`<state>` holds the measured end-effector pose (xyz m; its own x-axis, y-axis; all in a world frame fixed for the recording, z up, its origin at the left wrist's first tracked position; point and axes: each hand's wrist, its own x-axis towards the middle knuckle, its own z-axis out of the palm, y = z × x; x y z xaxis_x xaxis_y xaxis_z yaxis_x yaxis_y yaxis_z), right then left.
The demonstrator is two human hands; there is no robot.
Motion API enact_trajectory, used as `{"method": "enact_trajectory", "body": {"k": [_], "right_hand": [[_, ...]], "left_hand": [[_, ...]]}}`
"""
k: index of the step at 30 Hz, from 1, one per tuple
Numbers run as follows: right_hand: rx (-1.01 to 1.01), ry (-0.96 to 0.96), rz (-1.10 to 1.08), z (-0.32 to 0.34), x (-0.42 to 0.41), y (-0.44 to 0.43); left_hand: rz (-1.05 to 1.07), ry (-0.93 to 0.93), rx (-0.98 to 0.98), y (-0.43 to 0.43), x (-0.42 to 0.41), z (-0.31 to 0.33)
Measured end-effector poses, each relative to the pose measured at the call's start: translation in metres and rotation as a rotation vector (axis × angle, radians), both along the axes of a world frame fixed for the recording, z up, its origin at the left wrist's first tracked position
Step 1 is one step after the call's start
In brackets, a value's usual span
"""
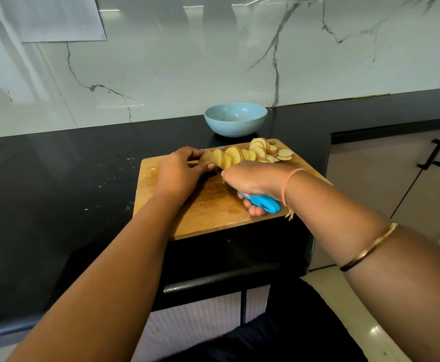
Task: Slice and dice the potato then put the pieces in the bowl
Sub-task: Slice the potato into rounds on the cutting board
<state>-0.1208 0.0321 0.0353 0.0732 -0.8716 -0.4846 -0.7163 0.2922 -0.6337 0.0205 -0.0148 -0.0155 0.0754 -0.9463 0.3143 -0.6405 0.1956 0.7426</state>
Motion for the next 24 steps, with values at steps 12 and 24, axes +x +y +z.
{"method": "enact_trajectory", "body": {"k": [12,24], "right_hand": [[-0.079,-0.221,-0.066,-0.002,-0.023,0.017],[-0.078,-0.244,-0.131,-0.01,0.0,0.004]], "left_hand": [[-0.016,-0.034,0.057,0.004,0.0,0.003],[-0.038,-0.147,0.03,0.001,-0.004,0.003]]}}
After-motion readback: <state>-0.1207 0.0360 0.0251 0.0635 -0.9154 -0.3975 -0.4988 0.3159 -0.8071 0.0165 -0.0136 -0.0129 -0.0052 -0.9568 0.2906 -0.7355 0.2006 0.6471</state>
